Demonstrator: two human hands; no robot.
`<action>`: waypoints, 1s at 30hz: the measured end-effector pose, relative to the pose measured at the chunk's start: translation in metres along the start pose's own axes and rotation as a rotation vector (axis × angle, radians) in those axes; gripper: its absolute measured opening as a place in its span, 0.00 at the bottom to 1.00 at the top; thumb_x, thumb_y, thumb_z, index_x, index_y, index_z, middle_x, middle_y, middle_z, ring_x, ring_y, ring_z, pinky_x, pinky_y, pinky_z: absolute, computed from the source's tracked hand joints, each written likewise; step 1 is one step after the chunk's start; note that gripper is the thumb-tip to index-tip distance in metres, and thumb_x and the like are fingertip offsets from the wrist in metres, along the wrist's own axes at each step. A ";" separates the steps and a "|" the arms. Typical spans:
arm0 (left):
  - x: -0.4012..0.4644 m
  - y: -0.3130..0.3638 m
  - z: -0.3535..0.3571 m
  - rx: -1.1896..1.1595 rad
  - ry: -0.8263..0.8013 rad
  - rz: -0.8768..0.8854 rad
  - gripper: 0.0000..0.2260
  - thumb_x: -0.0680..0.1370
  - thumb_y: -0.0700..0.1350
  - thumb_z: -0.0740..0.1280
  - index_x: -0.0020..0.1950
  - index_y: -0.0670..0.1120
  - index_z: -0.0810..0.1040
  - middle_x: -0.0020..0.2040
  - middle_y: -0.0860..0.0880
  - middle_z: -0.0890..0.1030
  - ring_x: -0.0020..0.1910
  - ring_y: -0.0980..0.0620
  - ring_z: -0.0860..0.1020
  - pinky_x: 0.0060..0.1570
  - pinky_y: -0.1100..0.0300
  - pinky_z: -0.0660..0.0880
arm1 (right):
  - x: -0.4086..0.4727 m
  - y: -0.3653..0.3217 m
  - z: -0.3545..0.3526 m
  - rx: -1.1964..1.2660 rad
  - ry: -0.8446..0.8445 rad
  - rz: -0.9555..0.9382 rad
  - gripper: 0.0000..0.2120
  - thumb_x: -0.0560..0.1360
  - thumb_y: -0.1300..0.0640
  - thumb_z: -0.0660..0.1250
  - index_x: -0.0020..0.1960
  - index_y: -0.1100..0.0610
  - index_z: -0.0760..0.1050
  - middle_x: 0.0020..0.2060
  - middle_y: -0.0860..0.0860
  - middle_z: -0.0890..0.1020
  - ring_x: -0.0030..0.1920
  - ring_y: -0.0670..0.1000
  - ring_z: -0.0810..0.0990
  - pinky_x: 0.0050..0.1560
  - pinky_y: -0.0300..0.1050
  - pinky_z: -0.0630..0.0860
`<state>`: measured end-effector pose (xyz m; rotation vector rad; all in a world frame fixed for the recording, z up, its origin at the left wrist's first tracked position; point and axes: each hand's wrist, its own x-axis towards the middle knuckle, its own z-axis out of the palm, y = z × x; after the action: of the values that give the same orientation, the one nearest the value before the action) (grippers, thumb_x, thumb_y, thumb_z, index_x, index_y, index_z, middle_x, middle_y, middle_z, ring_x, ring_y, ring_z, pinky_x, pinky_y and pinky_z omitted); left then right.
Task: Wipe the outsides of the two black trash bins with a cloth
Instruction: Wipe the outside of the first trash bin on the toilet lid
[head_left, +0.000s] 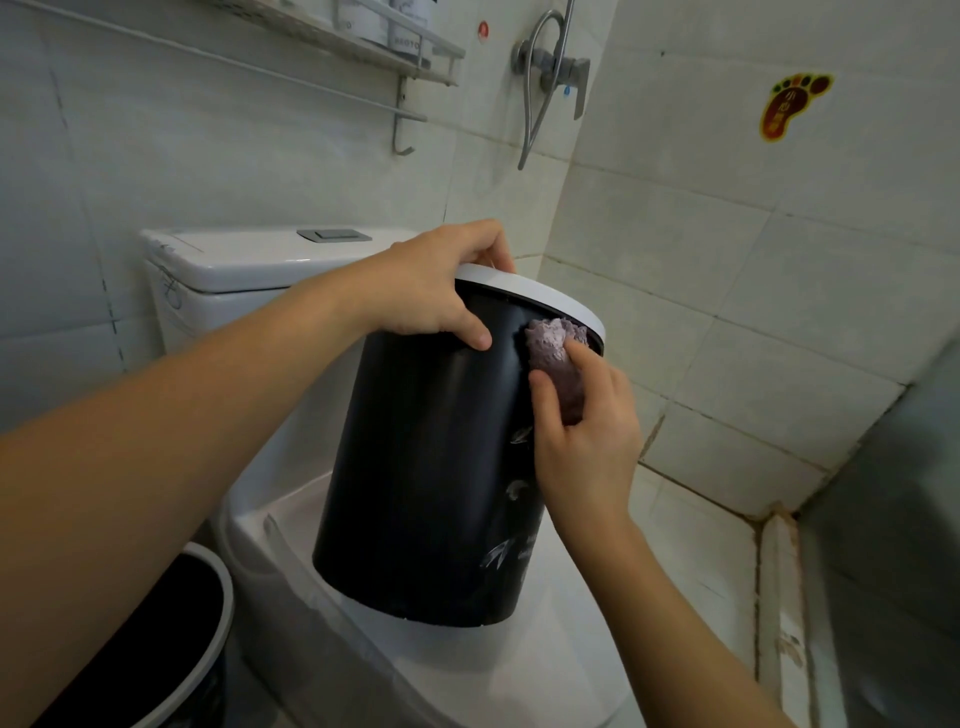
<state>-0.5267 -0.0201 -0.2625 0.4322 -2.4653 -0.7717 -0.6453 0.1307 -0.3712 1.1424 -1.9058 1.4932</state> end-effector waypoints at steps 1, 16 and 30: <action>0.000 0.000 0.000 -0.004 0.000 0.001 0.24 0.63 0.40 0.81 0.48 0.58 0.73 0.47 0.59 0.81 0.49 0.54 0.80 0.52 0.51 0.77 | 0.000 0.001 0.000 -0.007 0.007 -0.018 0.16 0.77 0.55 0.71 0.64 0.54 0.78 0.50 0.46 0.78 0.48 0.44 0.73 0.47 0.28 0.64; -0.002 -0.006 -0.003 -0.049 -0.009 0.009 0.24 0.64 0.39 0.80 0.49 0.59 0.73 0.49 0.55 0.81 0.49 0.52 0.80 0.50 0.53 0.77 | 0.029 0.017 -0.018 -0.156 -0.029 -0.255 0.12 0.76 0.58 0.72 0.60 0.55 0.81 0.44 0.53 0.81 0.39 0.52 0.77 0.41 0.40 0.67; -0.009 -0.011 -0.008 -0.070 0.010 -0.018 0.25 0.64 0.40 0.82 0.54 0.53 0.73 0.49 0.52 0.80 0.48 0.49 0.81 0.46 0.52 0.79 | 0.022 0.032 -0.020 -0.126 -0.109 -0.552 0.12 0.77 0.56 0.70 0.58 0.58 0.82 0.46 0.54 0.81 0.39 0.53 0.79 0.37 0.48 0.78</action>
<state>-0.5134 -0.0283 -0.2662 0.4322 -2.4199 -0.8583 -0.6862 0.1446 -0.3661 1.5531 -1.5419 1.0134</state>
